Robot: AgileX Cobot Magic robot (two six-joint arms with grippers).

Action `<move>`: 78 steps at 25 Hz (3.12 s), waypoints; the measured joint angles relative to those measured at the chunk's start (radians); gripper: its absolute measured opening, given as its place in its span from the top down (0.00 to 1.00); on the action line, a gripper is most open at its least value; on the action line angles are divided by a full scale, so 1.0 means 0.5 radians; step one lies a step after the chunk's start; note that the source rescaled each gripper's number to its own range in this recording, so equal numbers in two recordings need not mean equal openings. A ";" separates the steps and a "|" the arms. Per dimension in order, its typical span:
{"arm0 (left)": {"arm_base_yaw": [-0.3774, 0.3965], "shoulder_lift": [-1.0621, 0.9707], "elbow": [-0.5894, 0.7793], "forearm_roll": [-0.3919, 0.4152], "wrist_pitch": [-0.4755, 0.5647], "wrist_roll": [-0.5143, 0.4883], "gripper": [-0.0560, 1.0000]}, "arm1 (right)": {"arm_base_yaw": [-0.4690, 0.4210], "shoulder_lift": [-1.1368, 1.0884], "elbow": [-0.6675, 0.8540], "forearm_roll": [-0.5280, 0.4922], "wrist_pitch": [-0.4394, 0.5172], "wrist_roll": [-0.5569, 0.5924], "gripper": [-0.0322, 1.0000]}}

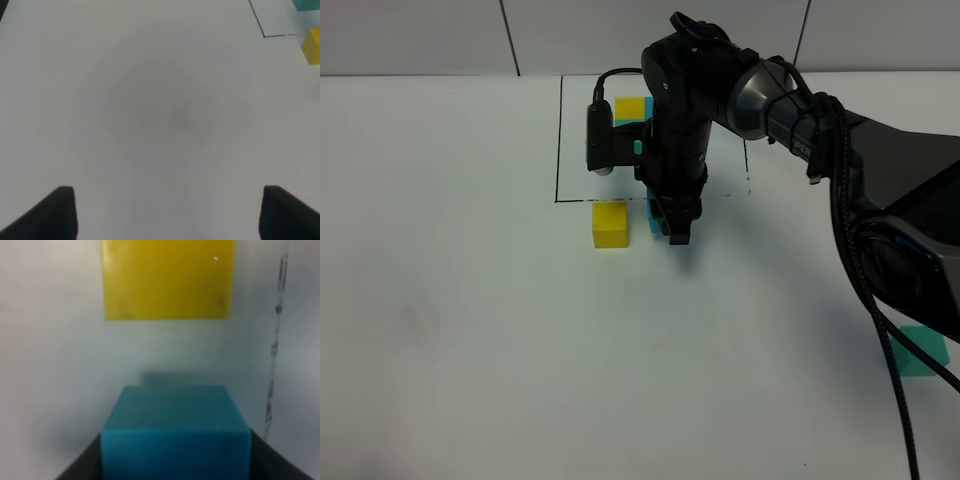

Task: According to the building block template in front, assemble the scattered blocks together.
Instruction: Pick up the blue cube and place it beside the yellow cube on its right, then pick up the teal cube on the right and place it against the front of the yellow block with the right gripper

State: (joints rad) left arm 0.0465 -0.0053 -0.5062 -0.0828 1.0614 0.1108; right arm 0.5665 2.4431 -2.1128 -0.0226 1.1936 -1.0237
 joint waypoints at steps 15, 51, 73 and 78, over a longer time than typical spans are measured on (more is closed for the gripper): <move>0.000 0.000 0.000 0.000 0.000 0.000 0.31 | -0.019 0.180 -0.172 0.174 0.041 -0.031 0.76; 0.000 0.000 0.000 0.002 0.000 0.000 0.31 | -0.033 0.201 -0.172 0.290 0.045 -0.059 0.76; 0.000 0.000 0.000 0.002 0.000 0.000 0.31 | -0.183 -0.024 -0.170 0.318 0.047 0.382 0.27; 0.000 0.000 0.000 0.002 0.000 0.000 0.31 | -0.375 -0.187 -0.080 0.254 0.036 1.021 0.26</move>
State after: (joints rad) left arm 0.0465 -0.0053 -0.5062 -0.0819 1.0614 0.1108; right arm 0.3792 2.3496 -2.1530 0.1046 1.2118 -0.5130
